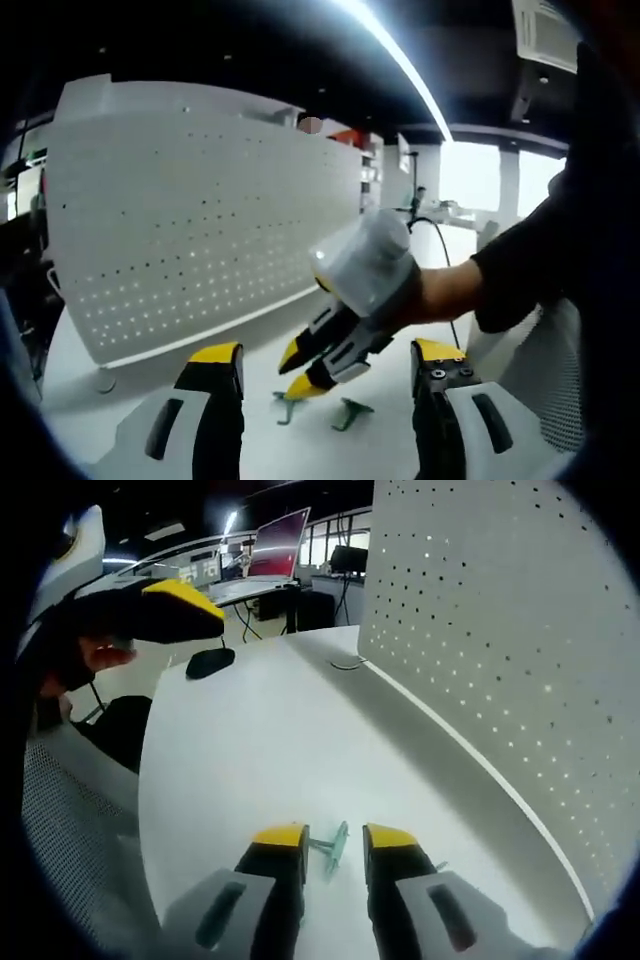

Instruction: Insert the hook assembly into the mounting plate slot until the hook locks in place.

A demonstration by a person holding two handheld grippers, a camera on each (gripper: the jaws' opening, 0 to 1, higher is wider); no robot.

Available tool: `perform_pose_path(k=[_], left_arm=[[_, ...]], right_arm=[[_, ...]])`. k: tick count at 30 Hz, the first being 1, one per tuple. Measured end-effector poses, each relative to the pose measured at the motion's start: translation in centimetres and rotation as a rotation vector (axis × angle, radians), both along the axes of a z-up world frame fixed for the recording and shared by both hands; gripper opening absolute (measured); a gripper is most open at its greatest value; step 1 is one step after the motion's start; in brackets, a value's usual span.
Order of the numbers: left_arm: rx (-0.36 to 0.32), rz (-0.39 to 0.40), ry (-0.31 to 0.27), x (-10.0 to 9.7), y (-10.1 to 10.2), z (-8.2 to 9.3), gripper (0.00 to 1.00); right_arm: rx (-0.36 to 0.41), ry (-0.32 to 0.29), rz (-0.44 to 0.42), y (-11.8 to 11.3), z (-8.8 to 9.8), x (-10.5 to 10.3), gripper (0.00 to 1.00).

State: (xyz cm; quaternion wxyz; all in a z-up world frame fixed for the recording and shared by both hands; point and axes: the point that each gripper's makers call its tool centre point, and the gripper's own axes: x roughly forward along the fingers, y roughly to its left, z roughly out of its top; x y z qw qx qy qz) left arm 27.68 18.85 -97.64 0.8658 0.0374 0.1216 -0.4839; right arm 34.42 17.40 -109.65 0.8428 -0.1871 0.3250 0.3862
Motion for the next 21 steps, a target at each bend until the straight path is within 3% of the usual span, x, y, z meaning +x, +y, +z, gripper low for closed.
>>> perform_pose_path(k=[21], left_arm=[[-0.010, -0.009, -0.010, -0.1, -0.1, 0.4, 0.68]], right_arm=[[-0.084, 0.026, 0.015, 0.7, -1.6, 0.3, 0.09]])
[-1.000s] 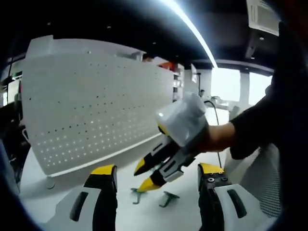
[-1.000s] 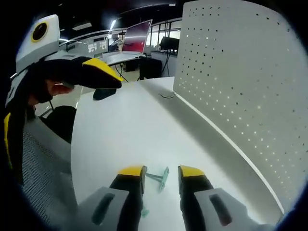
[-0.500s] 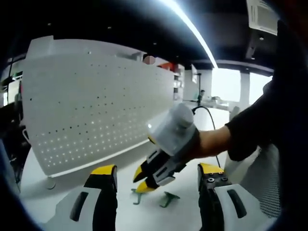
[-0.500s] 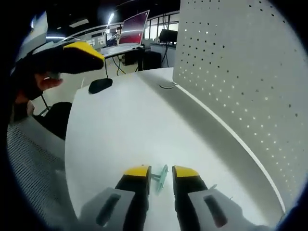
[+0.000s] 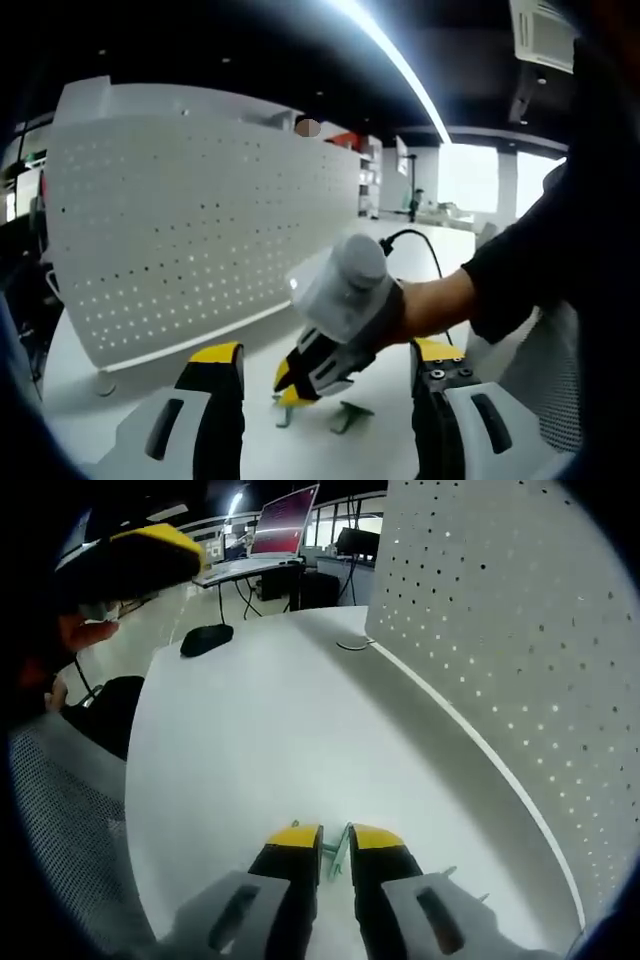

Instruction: Insert the hook assembly into the mounting plate slot until the hook locks in place.

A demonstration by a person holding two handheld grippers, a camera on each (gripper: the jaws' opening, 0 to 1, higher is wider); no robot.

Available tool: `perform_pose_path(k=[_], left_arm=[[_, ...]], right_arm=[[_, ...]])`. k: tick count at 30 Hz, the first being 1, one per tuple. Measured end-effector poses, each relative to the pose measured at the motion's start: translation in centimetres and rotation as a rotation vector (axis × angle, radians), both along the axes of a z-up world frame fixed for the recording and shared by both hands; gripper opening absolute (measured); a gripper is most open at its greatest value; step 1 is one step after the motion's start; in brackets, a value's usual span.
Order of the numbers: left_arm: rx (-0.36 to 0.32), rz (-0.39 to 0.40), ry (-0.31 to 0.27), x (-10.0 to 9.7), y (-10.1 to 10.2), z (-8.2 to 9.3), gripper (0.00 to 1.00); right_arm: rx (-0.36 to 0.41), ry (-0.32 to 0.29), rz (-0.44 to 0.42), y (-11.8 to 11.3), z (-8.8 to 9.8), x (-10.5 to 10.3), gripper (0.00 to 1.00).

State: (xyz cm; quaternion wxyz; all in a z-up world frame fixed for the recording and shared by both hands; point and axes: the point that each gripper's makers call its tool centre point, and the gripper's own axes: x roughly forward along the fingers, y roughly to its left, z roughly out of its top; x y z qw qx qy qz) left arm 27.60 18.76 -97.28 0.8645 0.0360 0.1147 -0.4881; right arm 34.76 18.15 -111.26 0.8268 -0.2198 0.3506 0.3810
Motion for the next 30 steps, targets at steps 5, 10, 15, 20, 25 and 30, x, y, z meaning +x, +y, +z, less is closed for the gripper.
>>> perform_pose_path(k=[5, 10, 15, 20, 25, 30], left_arm=[[-0.006, -0.002, 0.001, -0.02, -0.08, 0.08, 0.68], [-0.009, -0.004, 0.000, -0.06, -0.14, 0.16, 0.68], [-0.013, -0.005, 0.001, -0.06, -0.11, 0.22, 0.68], [-0.015, -0.007, 0.002, -0.11, -0.11, 0.26, 0.68], [-0.019, -0.004, 0.002, -0.06, -0.05, 0.33, 0.68], [-0.018, -0.004, 0.003, -0.06, -0.04, 0.28, 0.68]], right_arm=[[-0.012, 0.010, 0.004, -0.01, -0.29, -0.03, 0.09], [-0.034, 0.009, 0.006, 0.01, -0.48, 0.20, 0.07], [-0.053, 0.007, 0.012, 0.05, -0.69, 0.36, 0.04], [-0.062, 0.009, 0.015, 0.07, -0.88, 0.33, 0.04], [-0.067, 0.004, 0.022, 0.07, -0.93, 0.40, 0.02], [-0.062, 0.006, 0.021, 0.08, -0.86, 0.35, 0.01]])
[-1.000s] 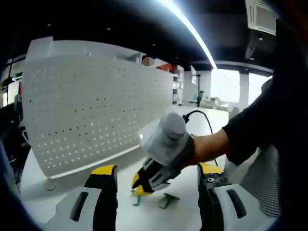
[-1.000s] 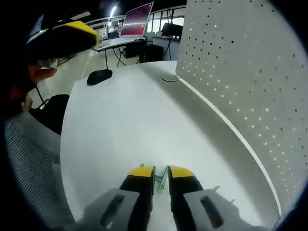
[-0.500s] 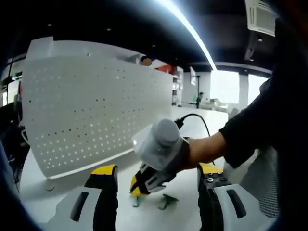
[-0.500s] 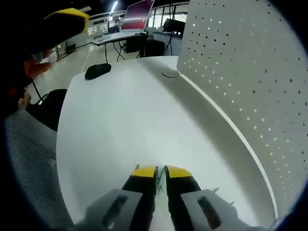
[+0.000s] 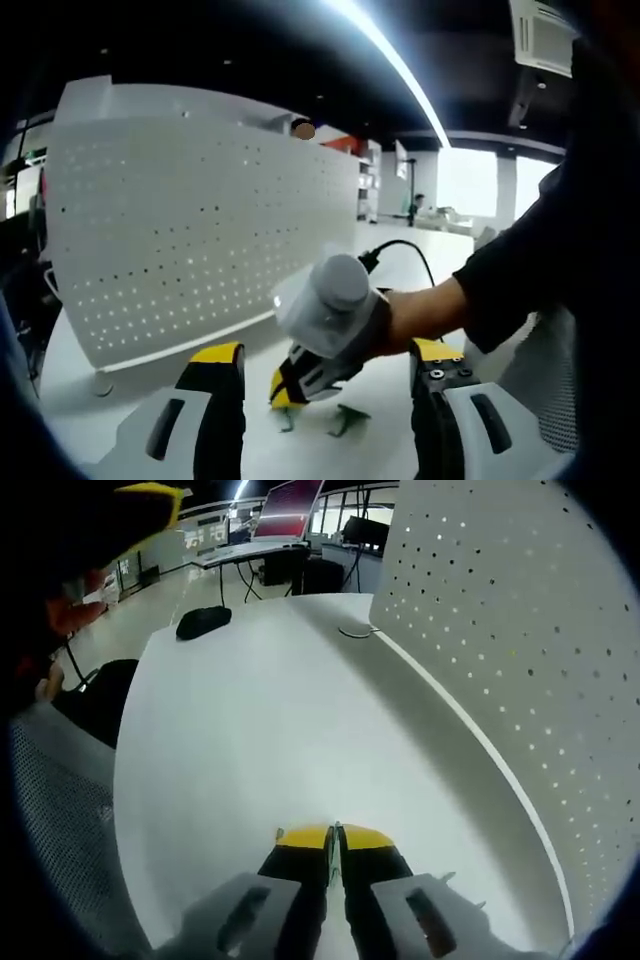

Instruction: Insert the hook assembly into the mounting plate slot until the hook locks in place.

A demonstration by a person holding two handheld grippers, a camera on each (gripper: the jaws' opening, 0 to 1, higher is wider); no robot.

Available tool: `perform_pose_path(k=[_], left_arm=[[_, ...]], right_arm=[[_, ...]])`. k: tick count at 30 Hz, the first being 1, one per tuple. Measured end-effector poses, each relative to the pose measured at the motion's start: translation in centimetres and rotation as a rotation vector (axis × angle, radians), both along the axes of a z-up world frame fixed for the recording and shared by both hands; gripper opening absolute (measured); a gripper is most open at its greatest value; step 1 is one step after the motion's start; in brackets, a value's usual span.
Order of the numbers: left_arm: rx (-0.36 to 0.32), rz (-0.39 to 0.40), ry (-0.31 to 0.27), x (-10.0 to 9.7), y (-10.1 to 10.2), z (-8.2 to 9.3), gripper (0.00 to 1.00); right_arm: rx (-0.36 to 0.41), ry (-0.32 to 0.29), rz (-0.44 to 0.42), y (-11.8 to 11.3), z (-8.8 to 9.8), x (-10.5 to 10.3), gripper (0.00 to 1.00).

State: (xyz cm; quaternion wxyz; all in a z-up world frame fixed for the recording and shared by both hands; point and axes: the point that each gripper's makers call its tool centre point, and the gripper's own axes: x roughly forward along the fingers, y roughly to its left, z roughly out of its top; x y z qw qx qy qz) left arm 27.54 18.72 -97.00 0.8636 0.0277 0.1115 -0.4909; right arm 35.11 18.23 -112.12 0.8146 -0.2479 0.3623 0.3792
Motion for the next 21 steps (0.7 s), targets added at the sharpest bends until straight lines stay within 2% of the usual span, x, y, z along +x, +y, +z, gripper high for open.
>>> perform_pose_path(k=[21], left_arm=[[0.016, -0.004, 0.008, 0.0, -0.1, -0.4, 0.67]], right_arm=[[0.053, -0.017, -0.041, -1.1, 1.3, -0.4, 0.00]])
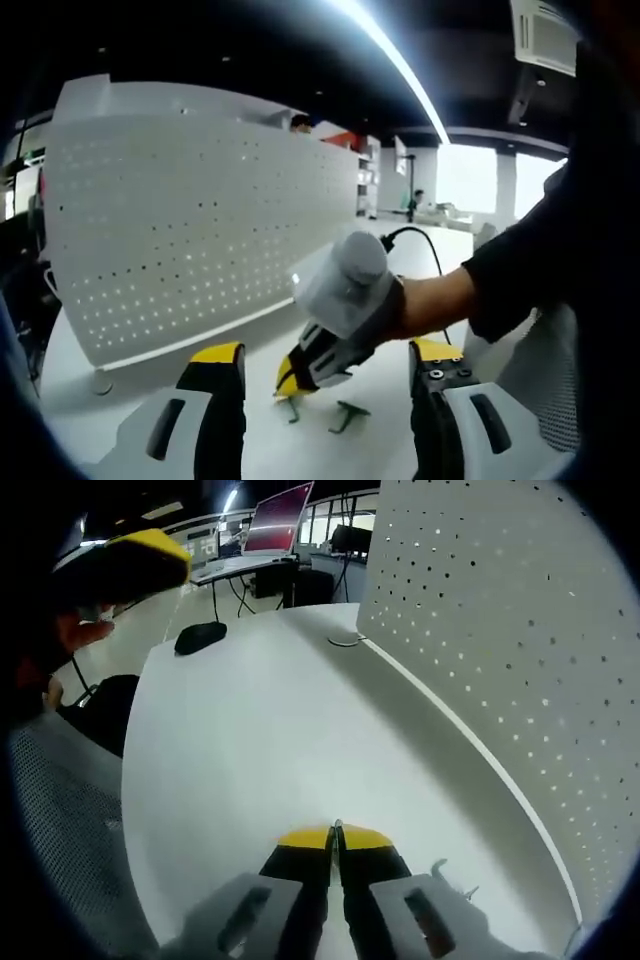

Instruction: Insert the hook assembly into the mounting plate slot until the hook locks in place.

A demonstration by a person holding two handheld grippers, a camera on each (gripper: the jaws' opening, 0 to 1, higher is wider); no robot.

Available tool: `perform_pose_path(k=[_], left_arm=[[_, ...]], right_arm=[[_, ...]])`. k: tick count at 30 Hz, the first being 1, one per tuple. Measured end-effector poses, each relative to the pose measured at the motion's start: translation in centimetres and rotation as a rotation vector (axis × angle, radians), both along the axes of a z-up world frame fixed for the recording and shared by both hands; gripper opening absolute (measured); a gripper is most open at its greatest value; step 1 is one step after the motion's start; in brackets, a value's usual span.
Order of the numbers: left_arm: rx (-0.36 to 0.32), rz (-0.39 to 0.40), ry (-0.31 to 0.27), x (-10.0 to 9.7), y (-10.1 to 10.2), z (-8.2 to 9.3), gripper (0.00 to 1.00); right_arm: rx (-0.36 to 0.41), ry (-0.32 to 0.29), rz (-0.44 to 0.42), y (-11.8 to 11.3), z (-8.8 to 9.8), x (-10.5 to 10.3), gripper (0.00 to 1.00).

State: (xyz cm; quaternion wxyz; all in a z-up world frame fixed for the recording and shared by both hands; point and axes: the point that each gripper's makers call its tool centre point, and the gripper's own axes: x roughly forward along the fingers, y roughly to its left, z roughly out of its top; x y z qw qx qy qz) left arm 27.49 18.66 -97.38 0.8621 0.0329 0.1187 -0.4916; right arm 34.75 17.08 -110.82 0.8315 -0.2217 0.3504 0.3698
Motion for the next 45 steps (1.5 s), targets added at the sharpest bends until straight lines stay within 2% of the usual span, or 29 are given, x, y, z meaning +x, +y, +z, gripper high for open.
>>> perform_pose_path(k=[15, 23, 33, 45], left_arm=[[0.015, -0.005, 0.001, -0.1, -0.1, -0.2, 0.67], [0.014, -0.002, 0.001, 0.0, 0.0, -0.2, 0.67], [0.010, 0.003, 0.005, 0.0, 0.1, -0.2, 0.67], [0.011, 0.004, 0.007, 0.0, 0.0, -0.3, 0.66]], right_arm=[[0.015, -0.020, -0.003, 0.1, 0.6, 0.0, 0.00], [-0.018, -0.023, 0.012, 0.0, 0.0, 0.1, 0.00], [-0.076, 0.002, 0.040, -0.1, -1.2, -0.1, 0.00], [-0.127, -0.020, 0.083, 0.1, -1.5, 0.0, 0.00]])
